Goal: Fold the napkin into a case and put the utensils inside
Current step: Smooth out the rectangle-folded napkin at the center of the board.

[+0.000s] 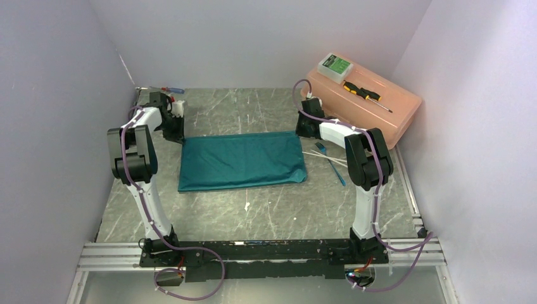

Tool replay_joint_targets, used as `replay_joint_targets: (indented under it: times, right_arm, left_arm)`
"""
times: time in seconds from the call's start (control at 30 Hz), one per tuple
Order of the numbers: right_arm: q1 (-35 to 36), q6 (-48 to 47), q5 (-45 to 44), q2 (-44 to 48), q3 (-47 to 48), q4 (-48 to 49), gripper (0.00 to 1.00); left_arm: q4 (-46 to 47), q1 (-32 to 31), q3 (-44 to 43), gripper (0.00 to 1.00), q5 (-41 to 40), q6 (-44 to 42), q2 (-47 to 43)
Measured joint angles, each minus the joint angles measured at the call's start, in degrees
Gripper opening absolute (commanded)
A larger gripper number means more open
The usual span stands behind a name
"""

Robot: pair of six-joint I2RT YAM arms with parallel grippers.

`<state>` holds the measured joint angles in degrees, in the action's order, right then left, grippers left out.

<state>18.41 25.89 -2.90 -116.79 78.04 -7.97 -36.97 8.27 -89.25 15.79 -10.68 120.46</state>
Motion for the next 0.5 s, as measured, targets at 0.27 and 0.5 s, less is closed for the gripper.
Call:
replay_joint_targets:
  times: [0.27,0.5]
  right_arm:
    - [0.0,-0.17,-0.02,0.0,0.04,0.02,0.0]
    - [0.0,-0.48,-0.68,-0.24,2.08,-0.13,0.14]
  left_arm:
    - [1.62,-0.83,1.31,0.03,-3.26,0.33,-0.94]
    - [3.5,-1.22,3.32,0.03,-6.14,1.16,-2.32]
